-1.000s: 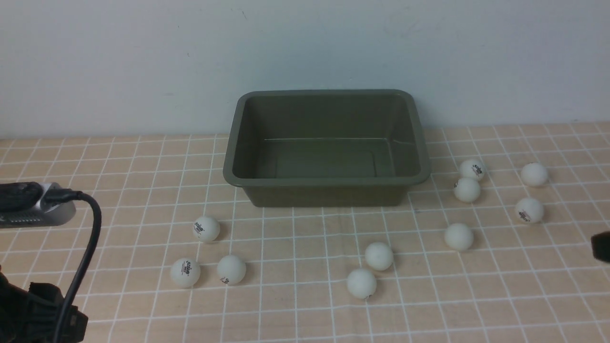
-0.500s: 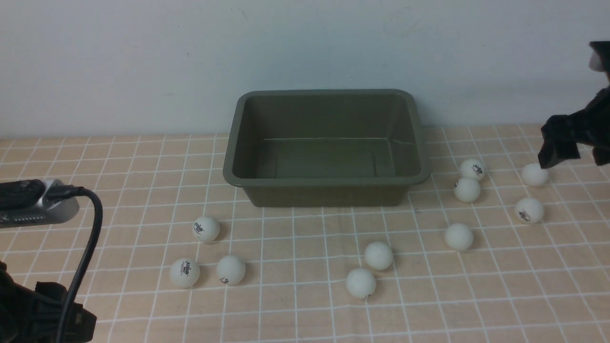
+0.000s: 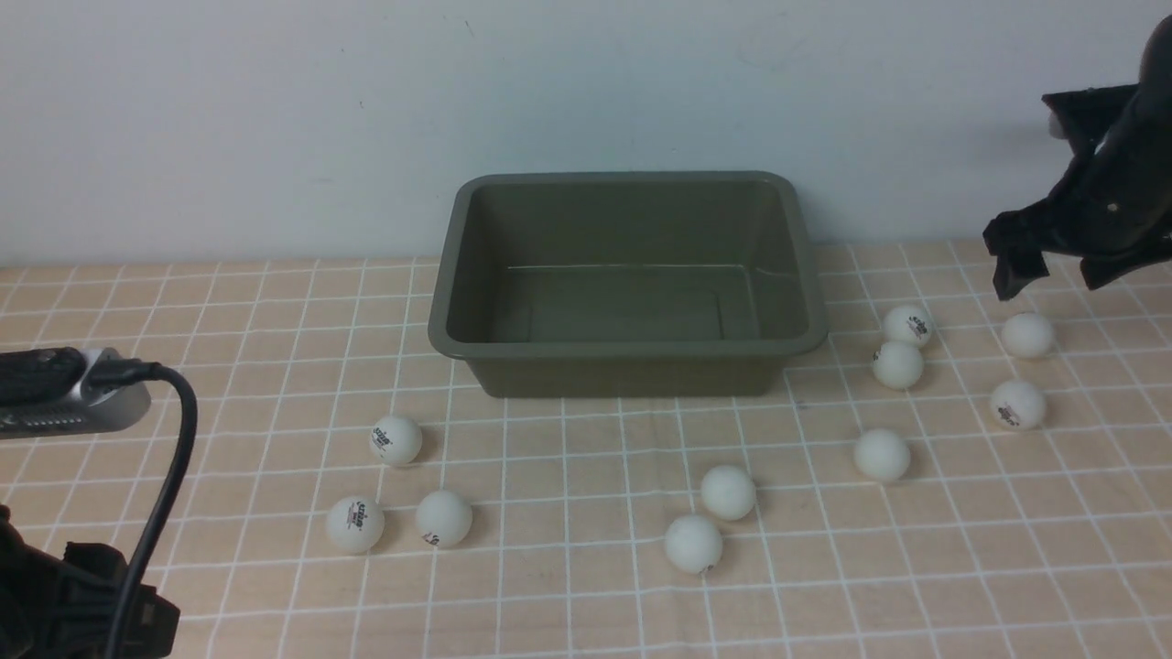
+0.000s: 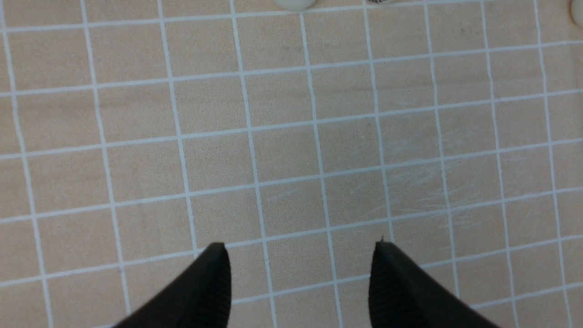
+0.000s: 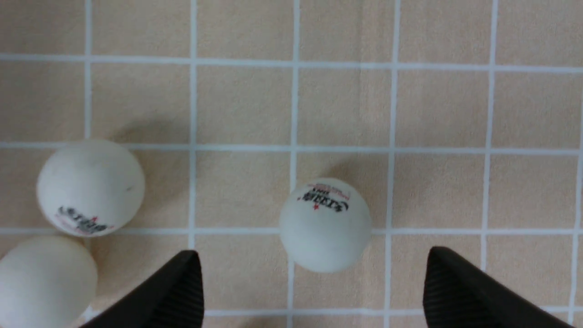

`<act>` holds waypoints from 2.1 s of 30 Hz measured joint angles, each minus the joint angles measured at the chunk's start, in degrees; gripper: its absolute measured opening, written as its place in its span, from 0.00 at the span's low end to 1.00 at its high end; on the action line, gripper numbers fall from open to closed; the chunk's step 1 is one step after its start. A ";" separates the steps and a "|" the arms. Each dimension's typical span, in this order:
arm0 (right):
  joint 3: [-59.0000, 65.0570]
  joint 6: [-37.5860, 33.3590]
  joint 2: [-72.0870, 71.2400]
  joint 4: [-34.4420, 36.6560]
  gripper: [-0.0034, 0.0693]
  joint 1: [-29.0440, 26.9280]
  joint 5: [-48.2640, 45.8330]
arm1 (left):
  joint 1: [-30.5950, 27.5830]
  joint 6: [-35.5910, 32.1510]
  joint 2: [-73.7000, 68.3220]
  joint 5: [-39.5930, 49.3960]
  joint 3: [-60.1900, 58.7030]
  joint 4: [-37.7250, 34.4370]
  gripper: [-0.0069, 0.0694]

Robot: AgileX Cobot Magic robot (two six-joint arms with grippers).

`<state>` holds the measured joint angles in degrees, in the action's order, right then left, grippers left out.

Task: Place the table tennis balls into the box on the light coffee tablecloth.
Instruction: 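Reach for and grasp a ping pong ball on the table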

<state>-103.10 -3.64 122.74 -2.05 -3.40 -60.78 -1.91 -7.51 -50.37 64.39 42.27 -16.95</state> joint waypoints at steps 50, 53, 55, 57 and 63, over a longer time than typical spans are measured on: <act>-2.08 0.28 7.30 7.26 0.55 -2.12 1.34 | 0.00 -0.02 0.00 -0.63 0.00 0.16 0.54; -5.94 0.28 7.00 12.09 0.55 -2.12 -1.69 | 0.00 -0.09 0.00 -0.68 0.00 0.16 0.54; -9.84 -1.02 7.00 18.09 0.55 -2.12 -4.87 | 0.00 -0.14 0.00 -0.68 0.00 0.16 0.54; -12.56 -2.59 7.00 24.35 0.55 -1.96 -7.28 | 0.00 -0.16 0.00 -0.68 0.00 0.16 0.54; -19.83 -9.95 6.86 40.01 0.55 3.79 -9.30 | 0.00 -0.16 0.00 -1.42 0.00 0.16 0.54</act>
<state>-122.94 -13.58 129.60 37.96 0.39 -70.08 -1.91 -7.67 -50.37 62.97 42.27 -16.79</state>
